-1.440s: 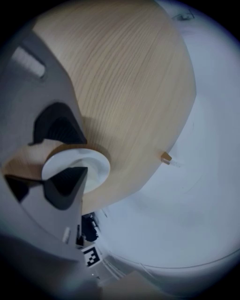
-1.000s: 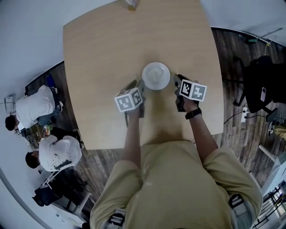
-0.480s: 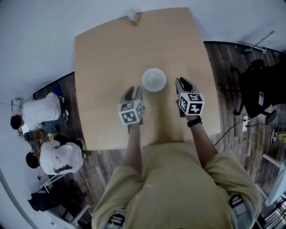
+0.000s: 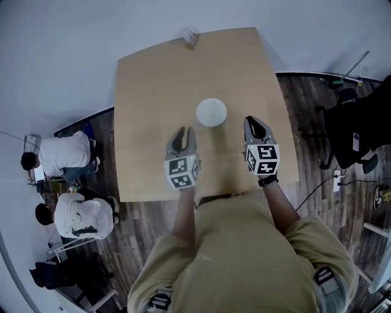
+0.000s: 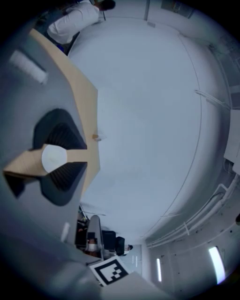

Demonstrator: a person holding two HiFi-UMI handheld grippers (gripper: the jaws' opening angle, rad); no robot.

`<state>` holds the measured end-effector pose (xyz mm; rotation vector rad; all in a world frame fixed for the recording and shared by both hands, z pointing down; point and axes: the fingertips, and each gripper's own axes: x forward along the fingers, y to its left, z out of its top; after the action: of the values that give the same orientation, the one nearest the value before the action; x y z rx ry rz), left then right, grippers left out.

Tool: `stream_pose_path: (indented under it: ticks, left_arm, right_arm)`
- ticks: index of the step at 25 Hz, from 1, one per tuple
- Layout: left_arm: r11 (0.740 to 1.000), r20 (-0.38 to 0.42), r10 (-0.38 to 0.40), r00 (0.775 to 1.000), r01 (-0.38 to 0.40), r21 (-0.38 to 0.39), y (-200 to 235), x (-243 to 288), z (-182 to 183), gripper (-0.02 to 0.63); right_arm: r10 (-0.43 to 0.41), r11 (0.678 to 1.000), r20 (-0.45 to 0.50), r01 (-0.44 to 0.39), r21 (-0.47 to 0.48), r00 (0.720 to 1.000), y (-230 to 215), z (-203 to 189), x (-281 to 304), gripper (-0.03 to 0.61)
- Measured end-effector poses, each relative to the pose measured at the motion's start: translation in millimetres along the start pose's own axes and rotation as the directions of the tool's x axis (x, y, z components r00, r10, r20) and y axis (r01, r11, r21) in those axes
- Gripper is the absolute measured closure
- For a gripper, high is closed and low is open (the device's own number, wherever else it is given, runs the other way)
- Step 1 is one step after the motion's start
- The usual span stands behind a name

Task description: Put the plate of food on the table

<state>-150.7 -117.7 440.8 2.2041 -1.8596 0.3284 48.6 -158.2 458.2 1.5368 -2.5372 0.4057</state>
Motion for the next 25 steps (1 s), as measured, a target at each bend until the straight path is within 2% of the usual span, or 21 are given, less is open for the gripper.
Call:
stream_pose_path:
  ticks: [6, 8, 10, 25]
  left_arm:
    - [1.0, 0.074, 0.015, 0.997, -0.016, 0.022, -22, -42, 8, 0.563]
    - [1.0, 0.098, 0.014, 0.995, -0.016, 0.026, -31, -51, 9, 0.594]
    - [1.0, 0.112, 0.01, 0.994, -0.013, 0.028, -39, -61, 10, 0.598]
    - [0.999, 0.157, 0.042, 0.987, -0.042, -0.006, -66, -112, -4, 0.611]
  right_arm:
    - [0.022, 0.998, 0.059, -0.019, -0.056, 0.998, 19, 19, -43, 0.571]
    - [0.03, 0.998, 0.069, -0.026, -0.06, 0.997, 24, 21, -56, 0.572]
    - [0.04, 0.998, 0.078, -0.035, -0.06, 0.996, 28, 23, -69, 0.572]
    - [0.048, 0.994, 0.133, -0.034, -0.106, 0.99, 39, 25, -127, 0.574]
